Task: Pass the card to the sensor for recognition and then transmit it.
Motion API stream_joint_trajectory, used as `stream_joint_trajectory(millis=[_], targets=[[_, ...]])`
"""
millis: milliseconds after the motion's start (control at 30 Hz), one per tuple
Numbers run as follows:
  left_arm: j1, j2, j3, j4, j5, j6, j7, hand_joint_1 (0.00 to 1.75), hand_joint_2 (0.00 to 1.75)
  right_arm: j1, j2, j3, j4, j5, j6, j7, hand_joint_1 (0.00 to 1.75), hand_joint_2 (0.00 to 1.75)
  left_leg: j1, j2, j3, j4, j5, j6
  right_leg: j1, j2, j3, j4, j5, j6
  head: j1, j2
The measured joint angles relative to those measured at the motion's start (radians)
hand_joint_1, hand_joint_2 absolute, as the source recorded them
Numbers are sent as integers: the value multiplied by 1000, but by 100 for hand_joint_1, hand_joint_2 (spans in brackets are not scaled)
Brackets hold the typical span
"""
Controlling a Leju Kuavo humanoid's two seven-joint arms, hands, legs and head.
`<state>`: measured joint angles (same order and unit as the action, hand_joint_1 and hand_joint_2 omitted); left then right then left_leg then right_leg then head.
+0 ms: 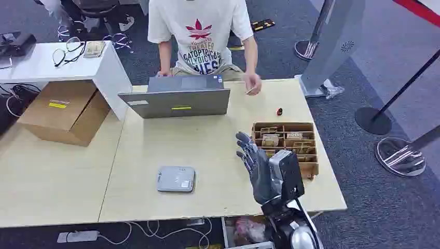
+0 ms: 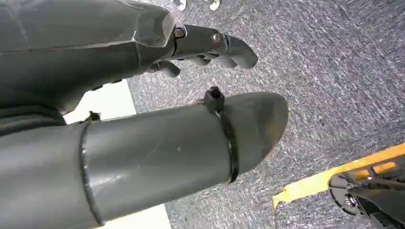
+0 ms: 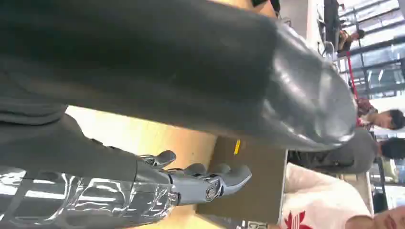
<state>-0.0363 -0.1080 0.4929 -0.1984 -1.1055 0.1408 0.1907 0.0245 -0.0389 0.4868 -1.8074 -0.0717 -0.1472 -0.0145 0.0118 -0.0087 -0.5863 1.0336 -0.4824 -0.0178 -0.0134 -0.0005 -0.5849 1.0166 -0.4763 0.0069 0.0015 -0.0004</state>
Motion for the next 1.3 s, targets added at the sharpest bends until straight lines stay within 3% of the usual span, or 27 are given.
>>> stream_joint_trajectory(millis=[500,800,1133,1300], targets=[[0,-12,55,0,37,28,60,0,0,-133,-53,113,22,-80,18,58,0,0,0,0,0,0,0,0,0,0,0,0,0,0,0,0],[-1,-34,92,0,65,94,129,0,0,-250,-56,205,67,-141,36,87,0,0,0,0,0,0,0,0,0,0,0,0,1,0,0,0],[-1,-49,106,0,67,108,139,0,0,-291,-56,241,98,-159,33,85,0,0,0,0,0,0,1,0,0,0,0,0,1,0,0,0],[-1,-57,113,0,71,130,173,0,0,-314,-56,267,114,-171,33,81,0,0,0,0,0,0,1,0,0,0,0,0,1,0,0,0]])
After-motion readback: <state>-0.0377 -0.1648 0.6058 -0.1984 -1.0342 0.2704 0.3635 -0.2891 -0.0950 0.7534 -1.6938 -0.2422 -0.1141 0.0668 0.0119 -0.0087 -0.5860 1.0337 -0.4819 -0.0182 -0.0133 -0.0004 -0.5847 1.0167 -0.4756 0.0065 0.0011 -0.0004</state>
